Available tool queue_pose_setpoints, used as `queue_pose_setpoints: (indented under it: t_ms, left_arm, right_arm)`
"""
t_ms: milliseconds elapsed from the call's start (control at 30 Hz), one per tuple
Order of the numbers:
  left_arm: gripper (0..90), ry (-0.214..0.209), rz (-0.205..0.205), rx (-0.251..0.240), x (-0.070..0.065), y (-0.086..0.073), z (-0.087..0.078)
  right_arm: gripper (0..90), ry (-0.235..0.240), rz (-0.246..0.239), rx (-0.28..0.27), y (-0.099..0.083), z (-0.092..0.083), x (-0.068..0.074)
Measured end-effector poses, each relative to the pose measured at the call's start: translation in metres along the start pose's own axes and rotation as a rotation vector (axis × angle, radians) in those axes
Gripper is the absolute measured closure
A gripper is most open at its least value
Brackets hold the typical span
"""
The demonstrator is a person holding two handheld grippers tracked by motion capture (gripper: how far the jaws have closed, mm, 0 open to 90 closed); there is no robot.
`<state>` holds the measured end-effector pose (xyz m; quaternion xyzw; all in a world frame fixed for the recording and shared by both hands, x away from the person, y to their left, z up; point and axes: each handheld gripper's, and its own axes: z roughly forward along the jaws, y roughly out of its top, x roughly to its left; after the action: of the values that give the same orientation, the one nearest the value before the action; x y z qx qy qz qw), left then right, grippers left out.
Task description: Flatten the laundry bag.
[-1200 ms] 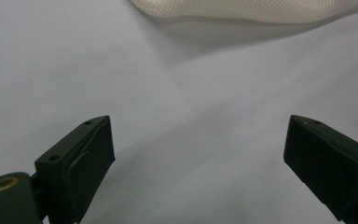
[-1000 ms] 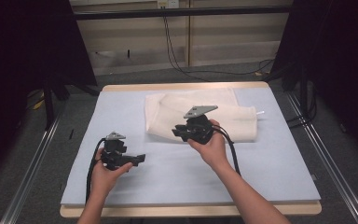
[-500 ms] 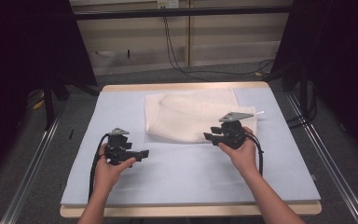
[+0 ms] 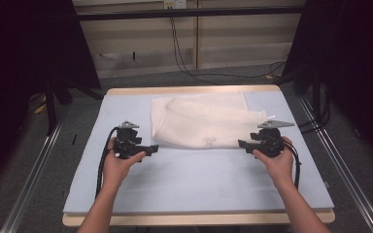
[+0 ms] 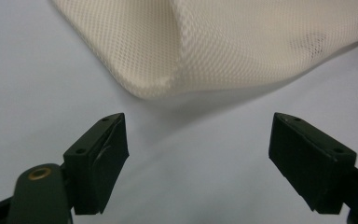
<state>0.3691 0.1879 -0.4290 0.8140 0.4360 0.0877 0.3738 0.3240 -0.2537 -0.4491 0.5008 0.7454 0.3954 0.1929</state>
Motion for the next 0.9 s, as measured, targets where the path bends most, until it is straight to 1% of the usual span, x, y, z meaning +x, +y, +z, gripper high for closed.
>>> queue_pose_setpoints:
  t_ms: [33, 67, 100, 133, 167, 200, 233, 267, 367, 433, 467, 500, 533, 567, 600, 633, 667, 700, 733, 767, 800, 833, 867, 900]
  left_arm:
    - [19.5, -0.001, -0.028, -0.019, -0.002, 0.003, 0.001]
    - [19.8, -0.007, -0.031, -0.018, -0.001, 0.007, 0.002]
    - [19.9, -0.007, -0.031, -0.018, -0.001, 0.007, 0.002]
    - [20.1, -0.007, -0.015, -0.014, 0.0, 0.015, 0.002]
    - [20.5, -0.009, -0.035, -0.03, 0.0, 0.017, 0.003]
    - [20.5, -0.007, -0.025, -0.016, 0.001, 0.019, 0.004]
    - [20.6, -0.007, -0.037, -0.013, 0.001, 0.022, 0.006]
    - [20.8, -0.003, -0.027, -0.006, 0.001, 0.024, 0.008]
    - [22.3, -0.013, -0.02, -0.01, 0.003, 0.029, 0.013]
    - [23.5, -0.011, -0.026, -0.012, 0.003, 0.031, 0.015]
    - [24.2, -0.004, -0.03, -0.007, 0.001, 0.034, 0.021]
    - [25.2, -0.006, -0.013, 0.01, 0.001, 0.037, 0.023]
    - [26.2, -0.007, -0.02, 0.004, 0.0, 0.039, 0.026]
    - [28.2, -0.008, -0.005, 0.012, 0.0, 0.042, 0.027]
    - [30.0, -0.017, -0.005, 0.014, 0.001, 0.044, 0.029]
    - [30.5, -0.017, -0.005, 0.014, 0.001, 0.044, 0.029]
    - [31.5, -0.002, -0.002, 0.035, 0.001, 0.048, 0.034]
    - [35.1, -0.004, -0.012, 0.035, 0.0, 0.05, 0.037]
    - [36.3, -0.008, 0.001, 0.05, 0.001, 0.053, 0.039]
    - [38.0, -0.009, 0.001, 0.051, 0.001, 0.055, 0.041]
    - [42.4, -0.012, -0.002, 0.05, 0.001, 0.056, 0.043]
    - [44.7, -0.012, -0.002, 0.05, 0.001, 0.056, 0.043]
    - [46.6, -0.003, -0.018, 0.054, 0.0, 0.058, 0.049]
    - [47.8, 0.001, -0.024, 0.058, 0.0, 0.059, 0.051]
  right_arm:
    - [37.4, -0.005, 0.011, 0.002, -0.001, -0.001, -0.003]
    - [37.1, -0.009, 0.015, 0.001, -0.002, -0.002, -0.006]
    - [37.1, -0.009, 0.015, 0.001, -0.002, -0.002, -0.006]
    - [35.7, -0.023, 0.029, 0.002, -0.003, -0.004, -0.012]
    - [35.3, -0.026, 0.034, 0.004, -0.003, -0.005, -0.014]
    - [35.1, -0.03, 0.035, 0.007, -0.003, -0.005, -0.017]
    - [35.1, -0.032, 0.036, 0.012, -0.003, -0.005, -0.019]
    - [35.0, -0.035, 0.037, 0.008, -0.003, -0.006, -0.022]
    - [34.2, -0.049, 0.044, -0.002, -0.001, -0.008, -0.028]
    - [33.7, -0.055, 0.048, -0.003, -0.001, -0.008, -0.03]
    - [33.2, -0.06, 0.054, -0.002, 0.001, -0.009, -0.034]
    - [33.0, -0.071, 0.06, -0.004, 0.001, -0.01, -0.036]
    - [33.0, -0.076, 0.061, -0.01, 0.002, -0.011, -0.039]
    - [32.9, -0.083, 0.068, -0.01, 0.002, -0.012, -0.041]
    - [32.7, -0.095, 0.068, -0.012, 0.002, -0.012, -0.044]
    - [32.8, -0.101, 0.077, -0.015, 0.002, -0.013, -0.047]
    - [32.8, -0.102, 0.084, -0.015, 0.003, -0.013, -0.05]
    - [32.7, -0.102, 0.09, -0.014, 0.003, -0.013, -0.052]
    - [32.8, -0.108, 0.091, -0.014, 0.003, -0.013, -0.055]
    - [33.1, -0.11, 0.091, -0.013, 0.003, -0.013, -0.057]
    - [33.4, -0.116, 0.093, -0.002, 0.003, -0.013, -0.059]
    - [33.4, -0.116, 0.093, -0.002, 0.003, -0.013, -0.059]
    - [33.6, -0.119, 0.107, 0.0, 0.004, -0.011, -0.064]
    - [33.6, -0.124, 0.103, 0.005, 0.005, -0.011, -0.067]
